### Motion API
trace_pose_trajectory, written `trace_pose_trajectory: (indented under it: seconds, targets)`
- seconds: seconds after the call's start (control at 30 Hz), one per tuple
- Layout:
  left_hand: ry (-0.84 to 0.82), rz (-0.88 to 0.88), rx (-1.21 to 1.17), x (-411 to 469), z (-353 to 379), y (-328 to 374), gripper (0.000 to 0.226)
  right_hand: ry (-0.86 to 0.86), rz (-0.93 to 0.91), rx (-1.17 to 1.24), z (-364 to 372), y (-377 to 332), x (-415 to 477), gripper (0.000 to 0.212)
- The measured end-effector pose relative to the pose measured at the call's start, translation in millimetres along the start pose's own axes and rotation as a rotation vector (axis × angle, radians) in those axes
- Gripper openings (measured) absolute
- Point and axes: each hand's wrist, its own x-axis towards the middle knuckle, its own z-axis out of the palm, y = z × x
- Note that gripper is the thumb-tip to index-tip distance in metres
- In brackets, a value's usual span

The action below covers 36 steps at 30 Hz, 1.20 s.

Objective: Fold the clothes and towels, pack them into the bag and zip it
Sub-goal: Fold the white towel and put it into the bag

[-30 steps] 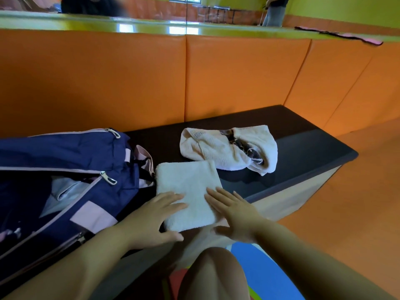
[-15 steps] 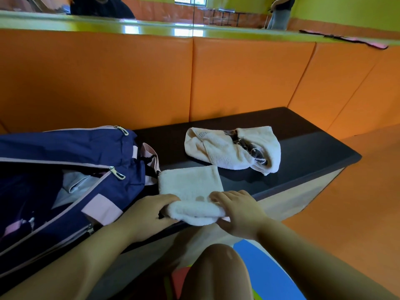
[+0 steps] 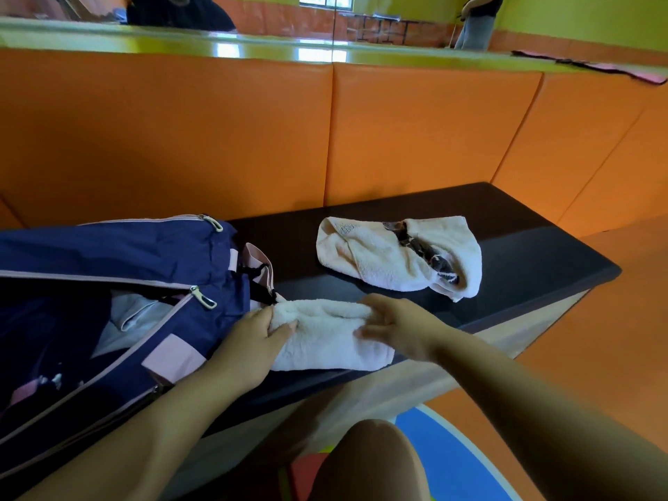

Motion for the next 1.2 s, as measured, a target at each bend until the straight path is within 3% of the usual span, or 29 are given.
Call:
trace_pose_trajectory:
  seconds: [0.1,0.23,0.3,0.37,0.47,0.57,0.67,0.73,0.83,0.97,1.07,1.2]
  targets:
    - [0.042,-0.122,0.256,8.7,7.6,10.0,0.038,-0.087,0.041,-0.121,-4.6,-12.7,18.3,0.014]
    - [0.006,-0.249,0.373,21.3,14.0,20.4,0.053,-0.074,0.145,-0.207,-7.7,-15.6,32.2,0.058]
    - [-0.030,-0.277,0.372,26.5,13.8,25.3,0.057,-0.115,0.168,-0.196,-5.7,-11.5,36.5,0.070]
    - [-0.044,-0.321,0.256,28.8,10.8,29.9,0.055,-0.182,0.171,-0.128,-2.1,-7.0,39.0,0.071]
    - [-0.021,-0.336,0.006,27.8,3.0,31.4,0.025,-0.170,0.171,-0.068,-2.2,-2.9,36.4,0.083]
    - [-0.106,-0.201,-0.024,16.7,-6.4,31.5,0.028,-0.178,0.136,-0.194,-7.3,-3.2,26.1,0.081]
    - [-0.158,0.038,0.029,2.2,-17.9,33.8,0.032,-0.199,0.100,-0.286,-6.8,-8.2,6.8,0.053]
    - [-0.164,0.196,0.090,-5.5,-24.2,33.2,0.035,-0.136,0.069,-0.288,-1.7,-7.9,-7.9,0.044]
    - [-0.140,0.344,0.097,-16.7,-31.9,33.0,0.038,0.025,-0.024,-0.243,4.5,-10.4,-26.9,0.052]
    - [-0.059,0.420,0.111,-31.5,-49.5,33.4,0.045,0.225,-0.044,-0.142,1.4,-26.5,-45.2,0.037]
    - [0.010,0.469,0.130,-44.5,-75.7,33.2,0.055,0.323,-0.119,-0.170,-8.3,-49.8,-57.0,0.041]
    - [0.130,0.467,0.155,-68.9,-128.6,26.9,0.028,0.422,-0.186,-0.124,-24.2,-89.9,-62.0,0.047]
